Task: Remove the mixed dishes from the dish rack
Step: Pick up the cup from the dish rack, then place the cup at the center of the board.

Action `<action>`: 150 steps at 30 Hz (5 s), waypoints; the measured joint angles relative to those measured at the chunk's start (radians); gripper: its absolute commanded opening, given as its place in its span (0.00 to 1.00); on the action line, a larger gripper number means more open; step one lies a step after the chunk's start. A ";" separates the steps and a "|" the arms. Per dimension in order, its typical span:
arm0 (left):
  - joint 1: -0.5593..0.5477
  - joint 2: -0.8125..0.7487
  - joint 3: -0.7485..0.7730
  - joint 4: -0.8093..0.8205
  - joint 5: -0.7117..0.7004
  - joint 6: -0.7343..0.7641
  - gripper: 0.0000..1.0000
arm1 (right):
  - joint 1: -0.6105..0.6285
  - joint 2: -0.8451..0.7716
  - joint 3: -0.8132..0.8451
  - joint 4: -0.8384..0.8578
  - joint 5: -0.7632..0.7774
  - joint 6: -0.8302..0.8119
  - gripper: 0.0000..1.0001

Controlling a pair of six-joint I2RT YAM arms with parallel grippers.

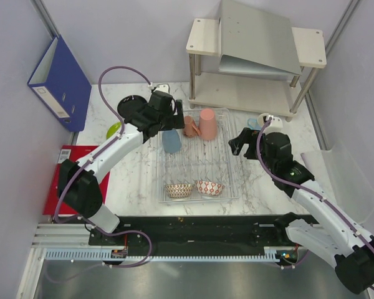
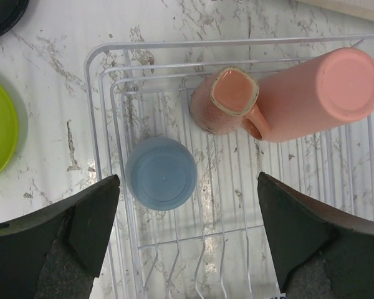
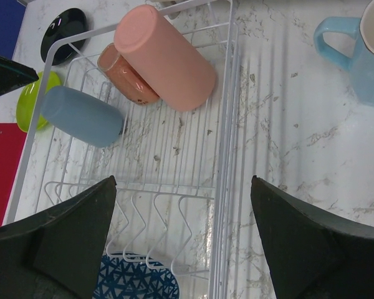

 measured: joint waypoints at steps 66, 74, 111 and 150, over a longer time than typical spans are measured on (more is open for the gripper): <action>0.192 -0.369 -0.632 1.145 1.045 -0.694 0.02 | 0.001 -0.101 -0.015 0.243 -0.227 0.164 0.90; 0.208 -0.194 -0.690 1.639 1.115 -1.075 0.02 | 0.001 -0.089 -0.042 0.288 -0.289 0.189 0.90; 0.146 -0.175 -0.695 1.635 1.157 -1.097 0.66 | 0.097 0.116 0.012 0.483 -0.384 0.260 0.00; 0.158 -0.384 -0.537 0.237 0.893 -0.404 0.49 | -0.417 0.416 0.243 -0.524 0.145 0.236 0.00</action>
